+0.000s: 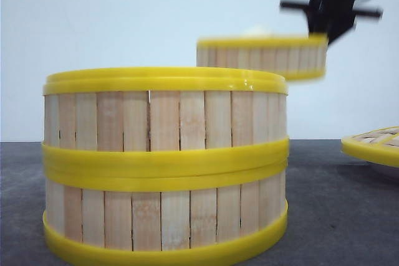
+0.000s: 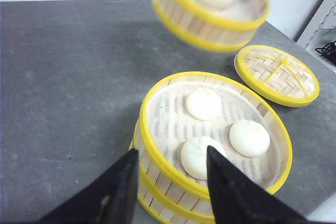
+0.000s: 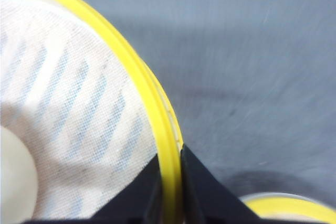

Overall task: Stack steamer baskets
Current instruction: 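Grasp the basket rim with the right gripper and lift it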

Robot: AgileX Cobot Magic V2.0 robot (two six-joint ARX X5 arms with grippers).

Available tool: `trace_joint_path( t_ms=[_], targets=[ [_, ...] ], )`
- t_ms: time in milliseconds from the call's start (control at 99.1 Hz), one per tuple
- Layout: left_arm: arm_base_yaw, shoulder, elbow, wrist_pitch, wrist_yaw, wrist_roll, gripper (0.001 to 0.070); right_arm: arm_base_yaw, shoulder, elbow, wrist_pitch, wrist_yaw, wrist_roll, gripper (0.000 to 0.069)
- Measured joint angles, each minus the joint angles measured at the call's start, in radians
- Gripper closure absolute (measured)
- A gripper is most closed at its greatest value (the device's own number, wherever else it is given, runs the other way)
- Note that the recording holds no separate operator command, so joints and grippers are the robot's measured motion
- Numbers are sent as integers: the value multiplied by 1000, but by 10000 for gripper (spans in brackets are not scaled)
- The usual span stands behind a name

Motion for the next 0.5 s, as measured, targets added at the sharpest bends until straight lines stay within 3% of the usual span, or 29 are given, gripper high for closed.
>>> trace_joint_path(
  t_ms=[272,504],
  targets=[
    [0,0,0,0,0,10,481,54,-169,20,-142,-172,-82,667],
    [0,0,0,0,0,20,481,170,-228,20,-220,-192,-121,667]
  ],
)
